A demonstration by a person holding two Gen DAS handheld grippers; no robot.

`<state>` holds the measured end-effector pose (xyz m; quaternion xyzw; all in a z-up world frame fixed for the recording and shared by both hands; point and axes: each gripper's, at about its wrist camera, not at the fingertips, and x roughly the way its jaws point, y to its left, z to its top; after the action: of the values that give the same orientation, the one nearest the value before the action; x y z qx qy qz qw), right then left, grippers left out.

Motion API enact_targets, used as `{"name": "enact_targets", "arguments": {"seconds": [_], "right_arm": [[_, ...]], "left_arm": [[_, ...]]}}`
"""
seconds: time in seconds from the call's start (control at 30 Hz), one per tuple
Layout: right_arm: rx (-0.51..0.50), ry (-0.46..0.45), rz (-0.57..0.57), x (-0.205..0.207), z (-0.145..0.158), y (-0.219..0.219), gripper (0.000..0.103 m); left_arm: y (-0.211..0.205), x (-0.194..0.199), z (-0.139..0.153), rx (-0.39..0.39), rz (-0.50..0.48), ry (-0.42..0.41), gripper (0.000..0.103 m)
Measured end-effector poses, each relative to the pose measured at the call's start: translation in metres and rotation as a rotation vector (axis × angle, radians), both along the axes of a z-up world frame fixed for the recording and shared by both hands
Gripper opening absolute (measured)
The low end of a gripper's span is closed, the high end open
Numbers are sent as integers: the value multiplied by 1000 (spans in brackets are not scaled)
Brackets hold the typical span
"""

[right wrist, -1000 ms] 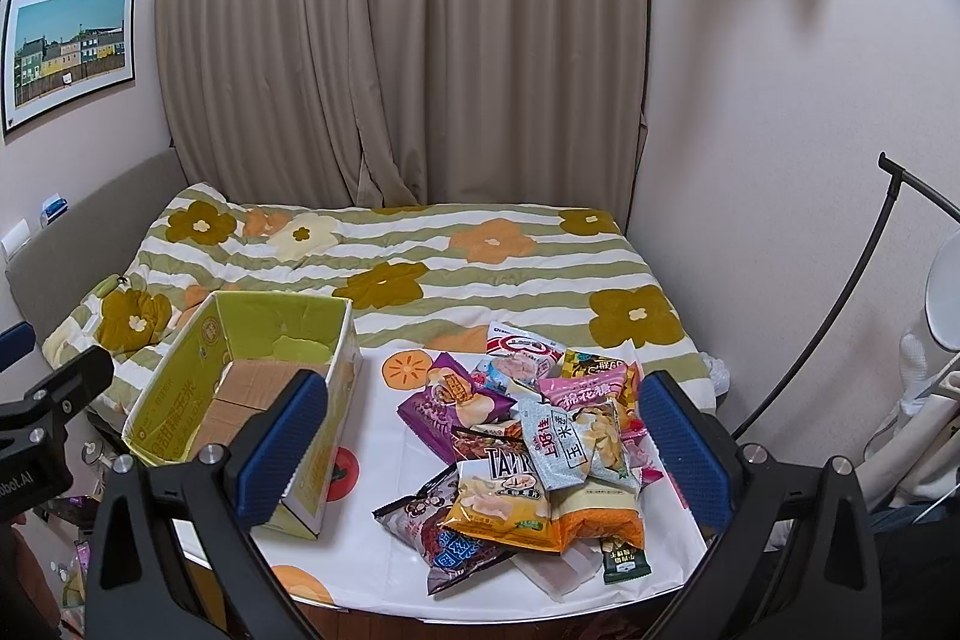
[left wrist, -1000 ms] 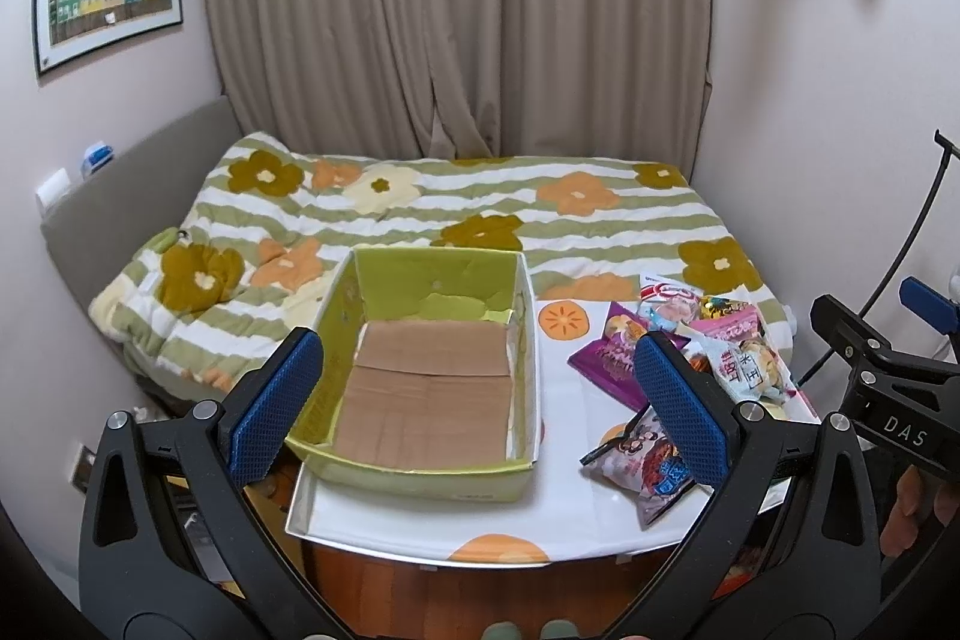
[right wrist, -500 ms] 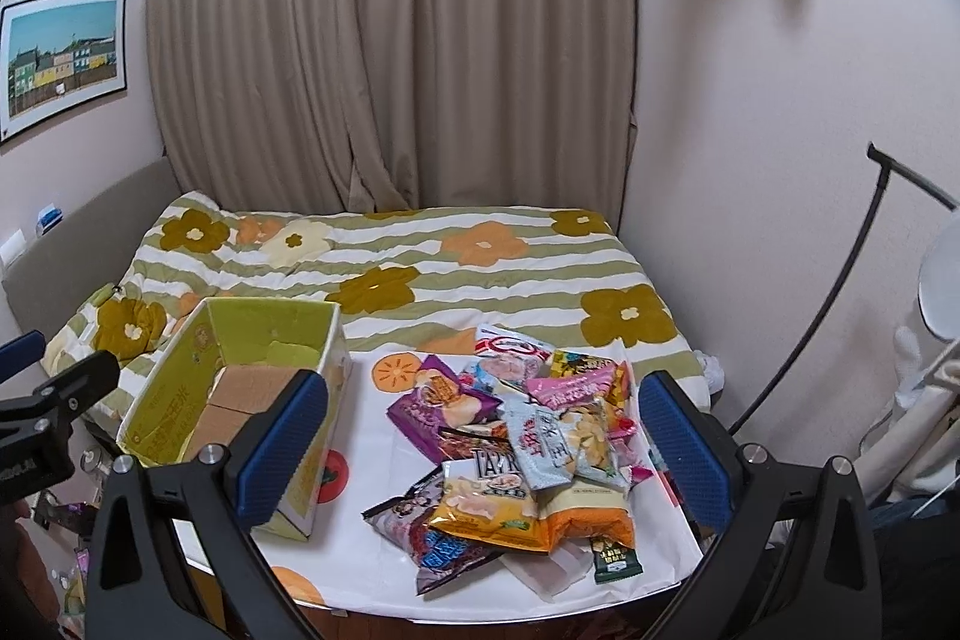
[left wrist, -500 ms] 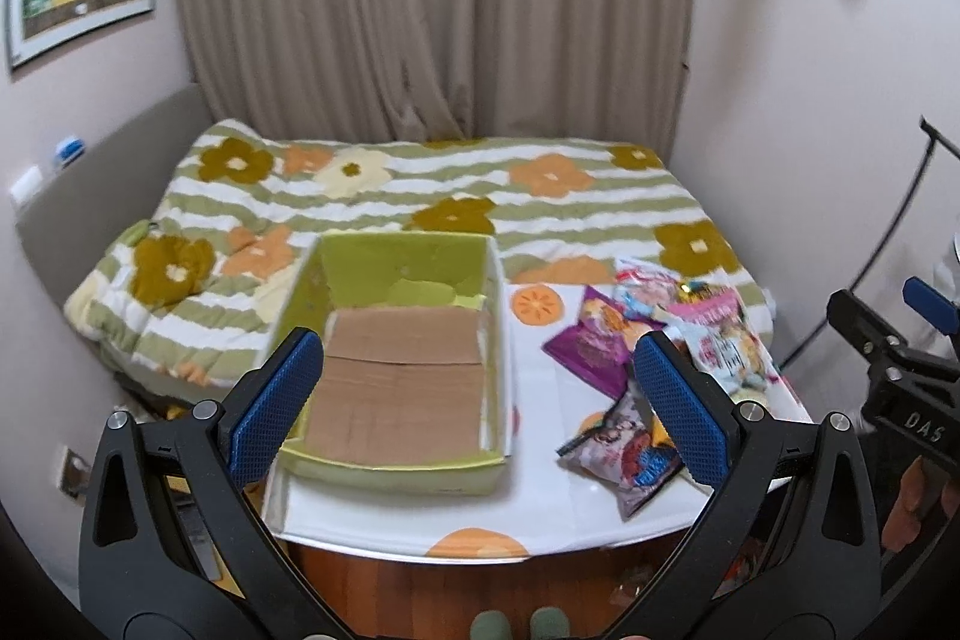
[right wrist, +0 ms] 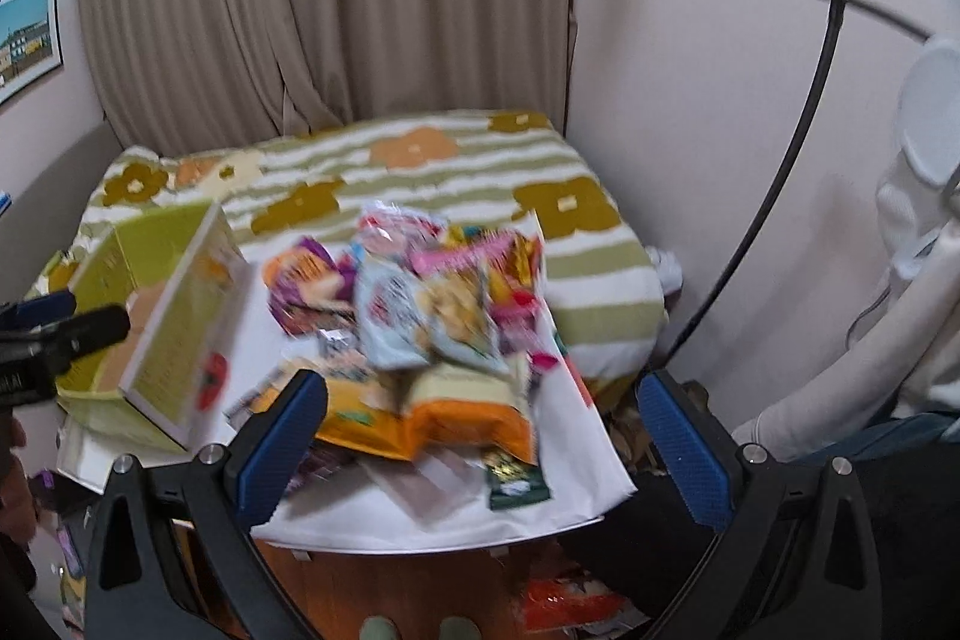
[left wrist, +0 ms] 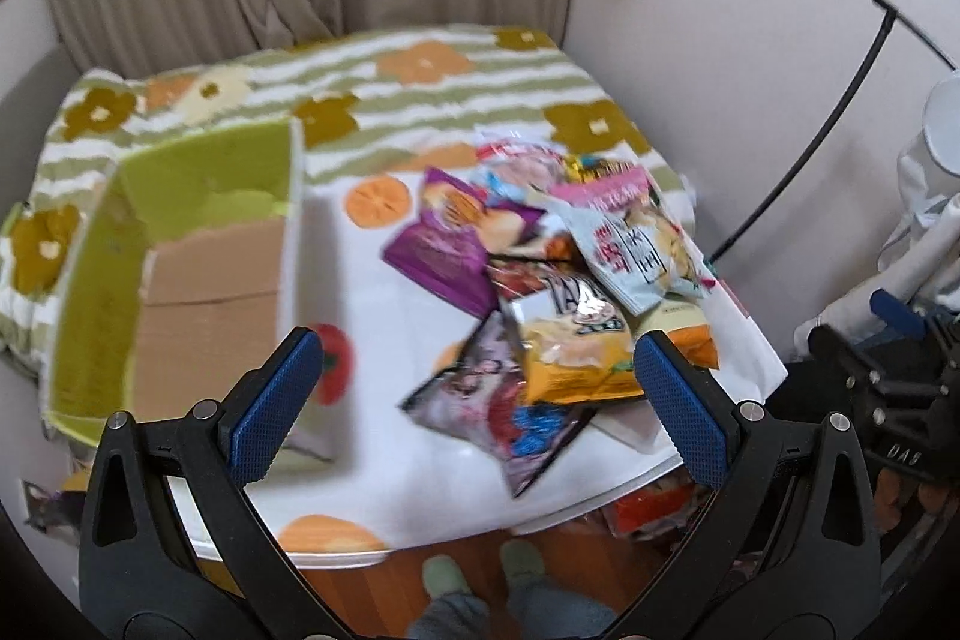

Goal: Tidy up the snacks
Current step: 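Grasp the TAIRE chips bag with the left tool while the right tool grasps the blue chip bag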

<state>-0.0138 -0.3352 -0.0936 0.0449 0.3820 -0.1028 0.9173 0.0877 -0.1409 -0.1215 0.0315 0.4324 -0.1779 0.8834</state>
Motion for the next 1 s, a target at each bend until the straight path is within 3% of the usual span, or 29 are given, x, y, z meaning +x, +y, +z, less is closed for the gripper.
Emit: {"name": "enact_targets", "arguments": {"seconds": [0.33,0.57,0.8,0.9,1.0], "right_arm": [[112,56,128,44,-51,-58,103],[254,44,245,97,-62,-72,103],[363,100,325,142,-92,-71,103],[403,124,354,156,-106,-68,103],[429,143,375,166,-114,-67,103]], "left_arm": [[-70,40,-80,25,-26,181,103],[-88,48,-111,44,-15,224,103],[-103,57,-136,93,-2,242,102],[-105,59,-139,108,-3,232,97],[-109,62,-142,131,-21,223,81]]}}
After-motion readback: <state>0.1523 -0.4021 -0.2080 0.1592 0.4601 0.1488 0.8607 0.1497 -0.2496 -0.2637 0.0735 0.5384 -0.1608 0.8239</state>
